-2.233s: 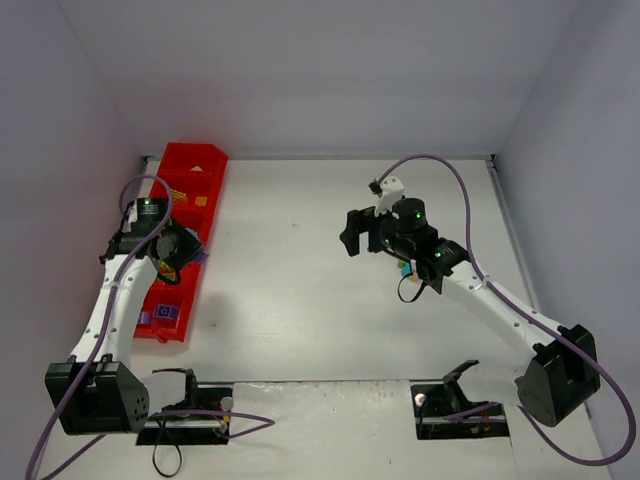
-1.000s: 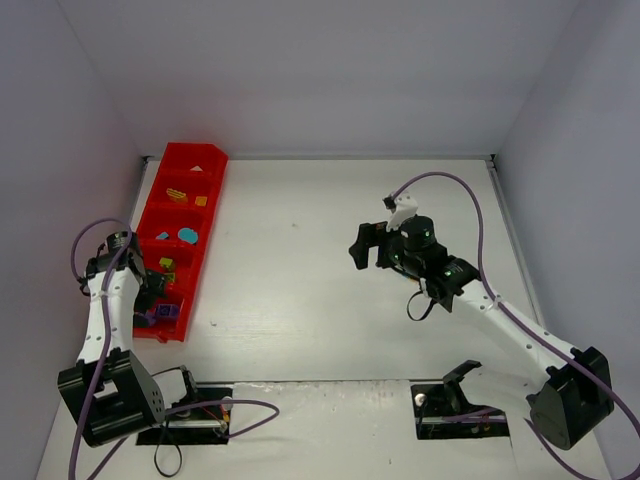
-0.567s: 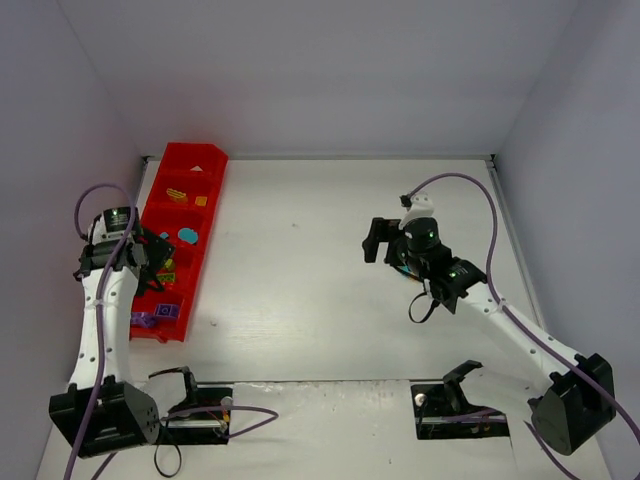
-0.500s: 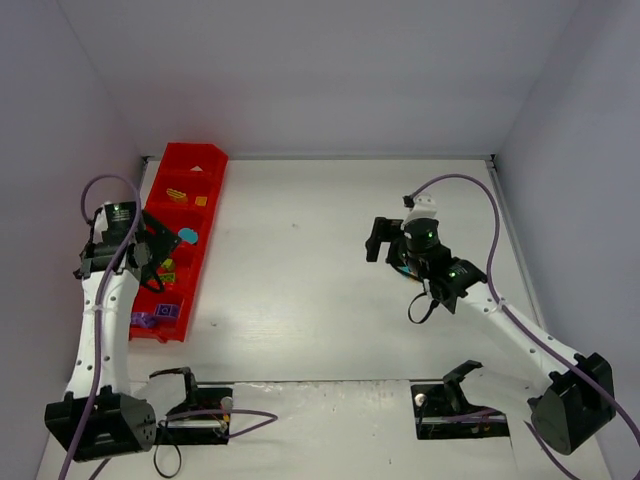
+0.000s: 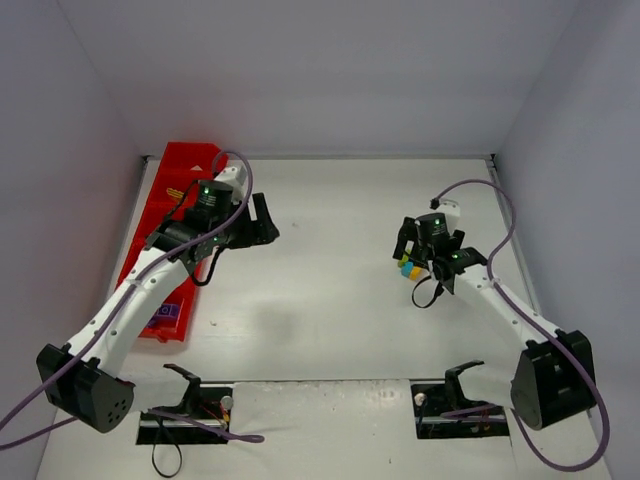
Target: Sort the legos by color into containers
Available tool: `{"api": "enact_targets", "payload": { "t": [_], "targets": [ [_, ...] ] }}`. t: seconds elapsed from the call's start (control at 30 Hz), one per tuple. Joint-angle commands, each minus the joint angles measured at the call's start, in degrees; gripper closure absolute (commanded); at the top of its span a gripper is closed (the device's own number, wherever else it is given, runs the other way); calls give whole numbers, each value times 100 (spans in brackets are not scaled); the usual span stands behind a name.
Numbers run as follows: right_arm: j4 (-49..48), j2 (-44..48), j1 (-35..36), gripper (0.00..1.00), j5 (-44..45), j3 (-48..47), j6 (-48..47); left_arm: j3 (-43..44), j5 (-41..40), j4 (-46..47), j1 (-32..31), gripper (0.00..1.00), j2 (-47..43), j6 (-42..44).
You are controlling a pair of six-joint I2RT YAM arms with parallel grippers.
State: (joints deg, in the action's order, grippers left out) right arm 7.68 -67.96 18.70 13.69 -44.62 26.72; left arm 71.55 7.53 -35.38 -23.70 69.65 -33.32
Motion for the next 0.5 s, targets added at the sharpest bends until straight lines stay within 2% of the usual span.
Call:
{"api": "enact_targets", "payload": {
  "t": [0.0, 0.17, 0.47],
  "targets": [
    [-74, -418, -94, 12, -85, -161, -262, 105, 336, 707, -134, 30, 5, 291],
    [-127, -885, -208, 10, -402, -293, -1010, -238, 1048, 1191, -187, 30, -39, 466],
    [-258, -1684, -341, 11, -1369, -583, -853, -493, 1093, 1165, -275, 30, -92, 871]
  ]
}}
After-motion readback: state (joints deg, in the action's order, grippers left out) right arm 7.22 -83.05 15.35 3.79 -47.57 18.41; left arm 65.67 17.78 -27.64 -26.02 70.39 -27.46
